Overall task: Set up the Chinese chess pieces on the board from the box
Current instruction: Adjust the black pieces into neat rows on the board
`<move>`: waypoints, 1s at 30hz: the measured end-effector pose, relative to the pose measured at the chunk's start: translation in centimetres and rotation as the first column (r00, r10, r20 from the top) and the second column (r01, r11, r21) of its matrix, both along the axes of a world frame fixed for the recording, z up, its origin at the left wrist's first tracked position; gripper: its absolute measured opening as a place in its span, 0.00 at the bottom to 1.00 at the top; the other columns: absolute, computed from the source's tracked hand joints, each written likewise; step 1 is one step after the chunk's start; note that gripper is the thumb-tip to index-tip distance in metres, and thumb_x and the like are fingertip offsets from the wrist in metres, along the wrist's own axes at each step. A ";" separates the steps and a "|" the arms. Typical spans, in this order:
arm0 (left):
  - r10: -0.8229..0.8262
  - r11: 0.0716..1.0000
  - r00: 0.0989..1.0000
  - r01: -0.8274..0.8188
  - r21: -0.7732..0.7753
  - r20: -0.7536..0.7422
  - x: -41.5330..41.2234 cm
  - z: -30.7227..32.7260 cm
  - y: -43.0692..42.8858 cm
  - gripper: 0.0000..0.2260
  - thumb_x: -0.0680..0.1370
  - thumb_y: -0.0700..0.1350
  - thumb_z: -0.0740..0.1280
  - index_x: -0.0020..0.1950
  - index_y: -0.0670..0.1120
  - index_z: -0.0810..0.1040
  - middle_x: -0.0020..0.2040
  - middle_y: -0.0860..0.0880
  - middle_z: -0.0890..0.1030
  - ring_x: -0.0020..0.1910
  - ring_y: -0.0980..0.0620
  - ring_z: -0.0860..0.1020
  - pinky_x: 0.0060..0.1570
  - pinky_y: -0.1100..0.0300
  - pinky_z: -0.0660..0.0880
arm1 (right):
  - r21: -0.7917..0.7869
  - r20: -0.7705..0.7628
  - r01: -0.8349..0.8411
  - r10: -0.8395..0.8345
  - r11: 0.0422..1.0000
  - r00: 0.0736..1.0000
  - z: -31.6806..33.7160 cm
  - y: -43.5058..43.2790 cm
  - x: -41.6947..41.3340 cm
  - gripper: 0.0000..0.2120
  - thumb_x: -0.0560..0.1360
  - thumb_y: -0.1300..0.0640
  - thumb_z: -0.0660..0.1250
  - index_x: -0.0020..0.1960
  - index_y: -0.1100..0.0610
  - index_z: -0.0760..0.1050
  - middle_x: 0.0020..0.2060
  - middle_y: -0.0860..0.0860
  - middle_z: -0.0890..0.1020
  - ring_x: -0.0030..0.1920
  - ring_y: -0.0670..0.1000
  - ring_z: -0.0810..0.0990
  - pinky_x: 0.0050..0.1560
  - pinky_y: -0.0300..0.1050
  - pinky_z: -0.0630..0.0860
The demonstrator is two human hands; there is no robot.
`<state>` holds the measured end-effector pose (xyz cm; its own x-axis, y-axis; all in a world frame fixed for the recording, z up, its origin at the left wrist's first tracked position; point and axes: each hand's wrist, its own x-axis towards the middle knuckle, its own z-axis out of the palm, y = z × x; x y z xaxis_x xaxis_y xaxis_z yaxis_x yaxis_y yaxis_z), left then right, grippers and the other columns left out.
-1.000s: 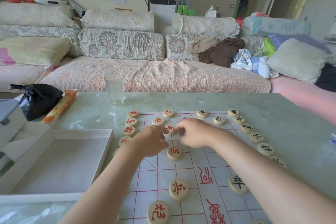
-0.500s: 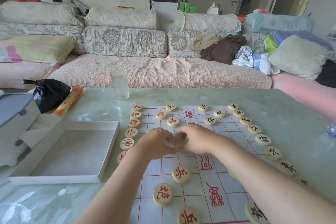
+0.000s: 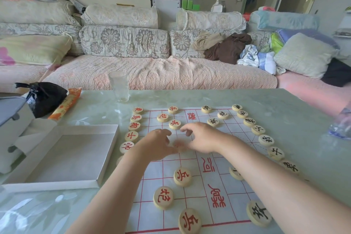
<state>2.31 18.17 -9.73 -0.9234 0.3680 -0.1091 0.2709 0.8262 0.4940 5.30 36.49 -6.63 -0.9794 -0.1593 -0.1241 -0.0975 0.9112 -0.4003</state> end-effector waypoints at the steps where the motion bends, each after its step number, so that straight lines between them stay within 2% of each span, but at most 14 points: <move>1: 0.009 1.000 1.000 -0.009 0.006 -0.006 0.2 0.4 -0.1 0.32 0.72 0.58 0.71 0.72 0.51 0.66 0.57 0.55 0.76 0.49 0.55 0.75 0.46 0.63 0.70 | -0.041 -0.027 0.031 -0.032 0.999 0.999 0.4 0.5 0.2 0.25 0.76 0.54 0.69 0.72 0.47 0.70 0.61 0.45 0.77 0.56 0.46 0.75 0.53 0.38 0.69; 4: 0.018 1.000 0.998 -0.018 0.011 -0.061 1.4 1.7 0.1 0.29 0.74 0.58 0.69 0.72 0.50 0.67 0.57 0.56 0.77 0.50 0.55 0.75 0.47 0.63 0.69 | -0.151 -0.109 0.120 -0.138 0.981 0.984 1.7 2.7 1.5 0.20 0.77 0.56 0.69 0.68 0.48 0.74 0.56 0.44 0.79 0.55 0.45 0.77 0.52 0.37 0.67; 7: -0.012 0.999 0.996 0.016 0.045 -0.092 3.5 3.1 1.7 0.26 0.75 0.58 0.66 0.71 0.51 0.69 0.55 0.57 0.77 0.49 0.56 0.76 0.44 0.63 0.70 | -0.216 -0.135 0.175 -0.207 0.961 0.969 2.1 5.0 3.8 0.16 0.78 0.56 0.68 0.64 0.47 0.77 0.55 0.44 0.80 0.55 0.46 0.78 0.52 0.38 0.70; 11: -0.084 0.993 0.993 0.090 0.072 -0.086 6.7 3.4 4.7 0.22 0.76 0.55 0.67 0.69 0.53 0.71 0.52 0.58 0.76 0.48 0.56 0.76 0.42 0.64 0.72 | -0.180 -0.083 0.216 -0.233 0.960 0.969 1.5 7.0 7.3 0.14 0.77 0.55 0.69 0.63 0.45 0.78 0.55 0.41 0.80 0.57 0.45 0.78 0.55 0.39 0.72; 15: -0.148 0.985 0.983 0.157 0.075 -0.106 9.0 2.4 7.5 0.19 0.76 0.52 0.68 0.66 0.54 0.73 0.52 0.59 0.76 0.48 0.57 0.76 0.48 0.62 0.75 | -0.070 -0.043 0.294 -0.298 0.953 0.954 1.1 8.1 10.7 0.20 0.74 0.49 0.69 0.65 0.44 0.76 0.61 0.42 0.78 0.59 0.45 0.77 0.59 0.43 0.74; 18: -0.187 0.978 0.977 0.195 0.076 -0.102 9.9 1.6 9.4 0.20 0.76 0.50 0.68 0.68 0.54 0.72 0.56 0.58 0.76 0.51 0.56 0.76 0.49 0.63 0.74 | 0.086 -0.049 0.336 -0.333 0.938 0.942 0.4 8.7 12.5 0.30 0.69 0.38 0.69 0.69 0.45 0.72 0.65 0.44 0.75 0.63 0.47 0.75 0.59 0.45 0.73; 20: -0.204 0.976 0.976 0.209 0.067 -0.083 10.2 1.1 10.5 0.20 0.77 0.48 0.68 0.69 0.54 0.71 0.58 0.57 0.76 0.52 0.56 0.76 0.49 0.62 0.74 | 0.114 -0.082 0.369 -0.361 0.922 0.929 0.2 8.9 13.1 0.34 0.67 0.32 0.67 0.69 0.46 0.72 0.66 0.44 0.74 0.64 0.48 0.75 0.59 0.46 0.72; 22: -0.216 0.975 0.974 0.220 0.042 -0.073 10.3 0.7 11.4 0.21 0.77 0.46 0.67 0.70 0.53 0.70 0.60 0.56 0.76 0.54 0.55 0.76 0.52 0.61 0.74 | 0.108 -0.101 0.391 -0.381 0.914 0.919 0.1 8.9 13.4 0.34 0.68 0.29 0.66 0.67 0.48 0.73 0.64 0.45 0.75 0.63 0.50 0.75 0.54 0.46 0.71; 24: -0.231 0.973 0.970 0.232 0.006 -0.081 10.2 0.4 12.0 0.22 0.78 0.43 0.66 0.71 0.53 0.69 0.61 0.55 0.75 0.56 0.54 0.75 0.55 0.61 0.74 | 0.139 -0.092 0.366 -0.355 0.920 0.930 -0.1 8.6 13.5 0.32 0.70 0.30 0.65 0.65 0.50 0.74 0.61 0.47 0.77 0.60 0.52 0.77 0.49 0.46 0.69; 27: -0.243 0.970 0.967 0.242 -0.022 -0.074 9.9 0.2 12.3 0.24 0.77 0.38 0.62 0.72 0.53 0.67 0.63 0.54 0.74 0.59 0.53 0.73 0.56 0.62 0.72 | 0.166 -0.103 0.310 -0.297 0.936 0.949 -0.7 8.5 13.0 0.23 0.73 0.37 0.66 0.61 0.51 0.76 0.58 0.49 0.79 0.56 0.53 0.79 0.46 0.45 0.69; 30: -0.245 0.969 0.968 0.243 -0.033 -0.060 9.4 0.1 12.4 0.25 0.77 0.40 0.64 0.72 0.54 0.67 0.63 0.54 0.73 0.58 0.54 0.72 0.57 0.60 0.73 | 0.138 -0.089 0.250 -0.240 0.958 0.967 -0.9 9.2 12.6 0.18 0.74 0.41 0.66 0.60 0.48 0.77 0.57 0.46 0.79 0.57 0.51 0.79 0.47 0.44 0.69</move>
